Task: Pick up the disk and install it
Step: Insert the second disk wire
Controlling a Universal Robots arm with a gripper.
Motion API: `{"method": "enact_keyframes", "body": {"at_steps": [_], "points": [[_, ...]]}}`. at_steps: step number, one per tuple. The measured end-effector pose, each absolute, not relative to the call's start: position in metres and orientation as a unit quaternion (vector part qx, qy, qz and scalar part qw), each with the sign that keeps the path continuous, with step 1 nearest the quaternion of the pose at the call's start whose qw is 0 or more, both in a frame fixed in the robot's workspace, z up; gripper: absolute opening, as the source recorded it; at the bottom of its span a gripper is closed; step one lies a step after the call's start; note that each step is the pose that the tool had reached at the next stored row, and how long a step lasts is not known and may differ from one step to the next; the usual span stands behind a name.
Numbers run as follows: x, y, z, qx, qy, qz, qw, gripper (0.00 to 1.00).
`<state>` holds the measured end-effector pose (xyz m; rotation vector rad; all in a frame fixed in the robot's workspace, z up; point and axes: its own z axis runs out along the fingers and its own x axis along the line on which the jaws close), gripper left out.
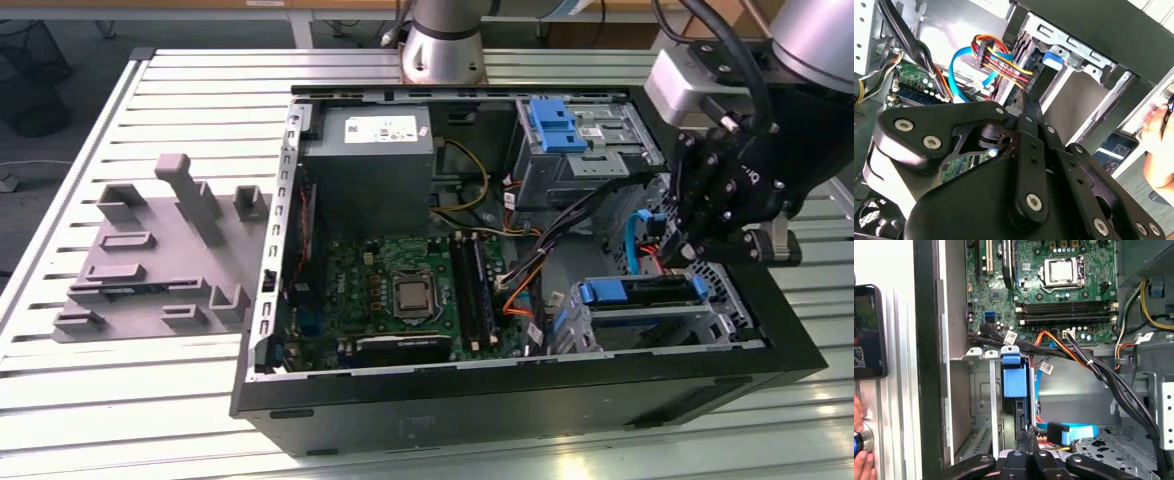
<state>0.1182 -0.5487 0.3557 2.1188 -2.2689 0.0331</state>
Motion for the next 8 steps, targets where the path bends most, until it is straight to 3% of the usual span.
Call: {"method": "enact_keyframes", "body": {"at_steps": [8], "points": [[0.106,-0.549,0.368,0.682,-0.731,0.014,0.015,0.11]]}}
